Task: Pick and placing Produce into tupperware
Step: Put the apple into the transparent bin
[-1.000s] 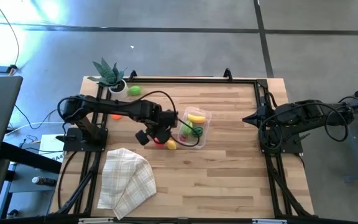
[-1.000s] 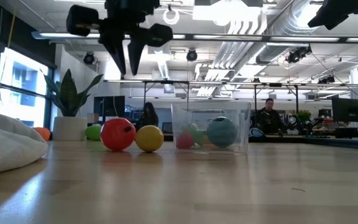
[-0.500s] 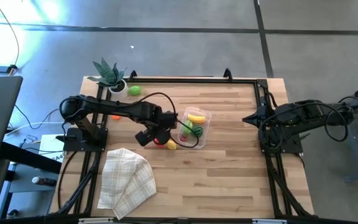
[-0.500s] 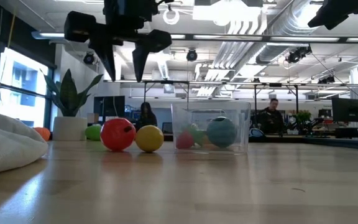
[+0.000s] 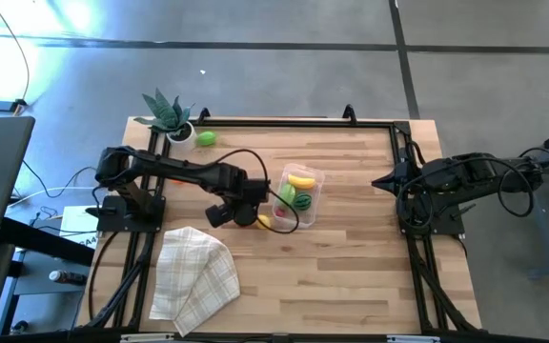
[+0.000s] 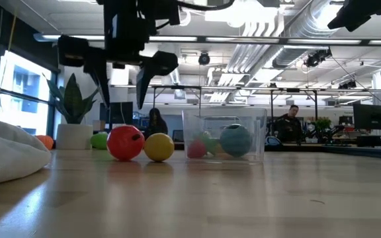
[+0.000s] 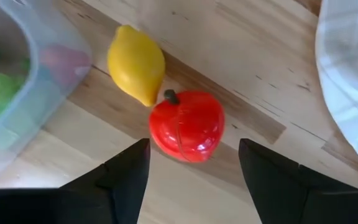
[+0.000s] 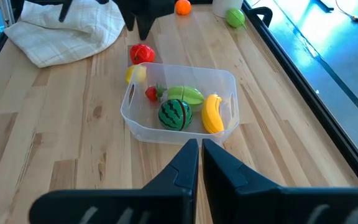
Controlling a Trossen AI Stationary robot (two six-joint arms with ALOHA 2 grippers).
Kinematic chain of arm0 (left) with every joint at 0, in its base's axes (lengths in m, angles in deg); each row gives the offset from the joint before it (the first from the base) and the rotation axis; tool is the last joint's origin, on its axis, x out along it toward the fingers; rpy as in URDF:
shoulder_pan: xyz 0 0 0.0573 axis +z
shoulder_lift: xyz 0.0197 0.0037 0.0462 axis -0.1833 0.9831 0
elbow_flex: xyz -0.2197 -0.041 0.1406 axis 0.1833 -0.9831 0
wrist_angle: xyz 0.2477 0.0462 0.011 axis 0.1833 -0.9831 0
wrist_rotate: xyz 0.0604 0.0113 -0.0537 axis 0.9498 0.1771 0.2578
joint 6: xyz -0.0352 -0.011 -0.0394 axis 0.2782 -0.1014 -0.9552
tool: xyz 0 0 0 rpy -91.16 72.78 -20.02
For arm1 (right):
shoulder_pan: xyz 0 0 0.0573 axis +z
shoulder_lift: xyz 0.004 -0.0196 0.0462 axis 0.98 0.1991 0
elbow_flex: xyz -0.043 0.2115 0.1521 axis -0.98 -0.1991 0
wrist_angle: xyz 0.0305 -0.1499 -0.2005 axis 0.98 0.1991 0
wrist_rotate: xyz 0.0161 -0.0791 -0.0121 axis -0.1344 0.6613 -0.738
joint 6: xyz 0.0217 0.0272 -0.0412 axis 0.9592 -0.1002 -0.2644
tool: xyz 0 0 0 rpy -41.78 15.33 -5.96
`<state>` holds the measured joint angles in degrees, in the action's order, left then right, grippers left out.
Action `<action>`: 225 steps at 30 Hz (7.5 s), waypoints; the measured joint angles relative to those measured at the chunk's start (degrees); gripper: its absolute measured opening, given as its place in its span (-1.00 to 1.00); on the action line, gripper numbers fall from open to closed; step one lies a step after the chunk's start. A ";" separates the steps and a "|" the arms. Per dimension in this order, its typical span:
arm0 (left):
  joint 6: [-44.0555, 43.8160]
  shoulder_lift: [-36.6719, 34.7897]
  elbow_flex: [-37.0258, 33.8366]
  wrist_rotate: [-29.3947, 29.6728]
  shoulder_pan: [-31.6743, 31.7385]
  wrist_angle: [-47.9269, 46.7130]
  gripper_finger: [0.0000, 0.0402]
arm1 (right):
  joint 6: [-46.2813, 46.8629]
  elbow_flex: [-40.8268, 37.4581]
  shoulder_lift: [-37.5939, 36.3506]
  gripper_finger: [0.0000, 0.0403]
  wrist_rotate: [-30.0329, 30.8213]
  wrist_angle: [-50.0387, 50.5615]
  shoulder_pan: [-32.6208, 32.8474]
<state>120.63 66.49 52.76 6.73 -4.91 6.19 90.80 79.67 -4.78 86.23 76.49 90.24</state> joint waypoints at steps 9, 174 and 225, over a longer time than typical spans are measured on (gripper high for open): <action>0.85 0.00 -4.47 1.35 0.80 4.81 0.31 | 0.00 0.00 -0.01 -0.94 0.01 0.00 0.01; 9.69 11.91 25.84 0.95 1.88 5.63 0.38 | 0.00 0.00 0.01 -0.94 0.01 0.00 0.02; 14.21 28.91 32.88 -5.18 3.39 3.99 0.35 | 0.00 0.00 0.01 -0.94 -0.01 -0.02 0.02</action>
<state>134.85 95.40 85.64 1.55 -1.52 10.17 90.80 79.66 -4.77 86.22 76.47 90.26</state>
